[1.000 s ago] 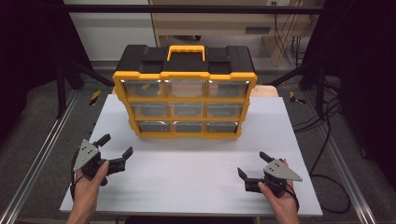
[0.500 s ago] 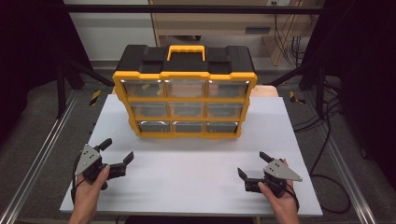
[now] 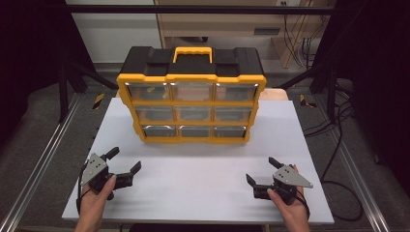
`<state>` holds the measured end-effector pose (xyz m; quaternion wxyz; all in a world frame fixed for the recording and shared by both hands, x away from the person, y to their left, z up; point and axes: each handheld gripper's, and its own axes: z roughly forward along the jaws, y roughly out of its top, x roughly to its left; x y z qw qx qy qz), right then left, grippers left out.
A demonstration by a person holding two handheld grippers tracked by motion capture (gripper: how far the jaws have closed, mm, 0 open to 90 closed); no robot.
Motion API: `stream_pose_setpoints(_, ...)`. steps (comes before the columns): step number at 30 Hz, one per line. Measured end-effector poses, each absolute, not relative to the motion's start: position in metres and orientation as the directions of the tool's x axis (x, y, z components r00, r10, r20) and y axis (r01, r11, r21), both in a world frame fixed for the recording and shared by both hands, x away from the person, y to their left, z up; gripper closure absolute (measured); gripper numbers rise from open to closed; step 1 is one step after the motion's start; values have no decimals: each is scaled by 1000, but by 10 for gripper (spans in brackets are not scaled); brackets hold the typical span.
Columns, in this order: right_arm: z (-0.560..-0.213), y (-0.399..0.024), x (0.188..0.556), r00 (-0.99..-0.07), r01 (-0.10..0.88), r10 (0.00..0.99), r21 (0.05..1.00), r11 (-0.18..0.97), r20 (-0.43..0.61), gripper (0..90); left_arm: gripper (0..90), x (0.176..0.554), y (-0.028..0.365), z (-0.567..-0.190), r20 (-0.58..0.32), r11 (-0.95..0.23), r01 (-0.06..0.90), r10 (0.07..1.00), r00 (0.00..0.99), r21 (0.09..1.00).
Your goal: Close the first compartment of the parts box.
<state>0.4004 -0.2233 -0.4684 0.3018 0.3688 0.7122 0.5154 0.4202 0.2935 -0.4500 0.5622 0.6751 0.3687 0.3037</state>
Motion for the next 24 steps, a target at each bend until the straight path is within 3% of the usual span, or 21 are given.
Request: stream_pose_setpoints(24, -469, -232, 393, -515, 159, 854, 970, 182, -76, 34, 20, 425, 275, -459, -36, -32, 109, 821, 569, 993)
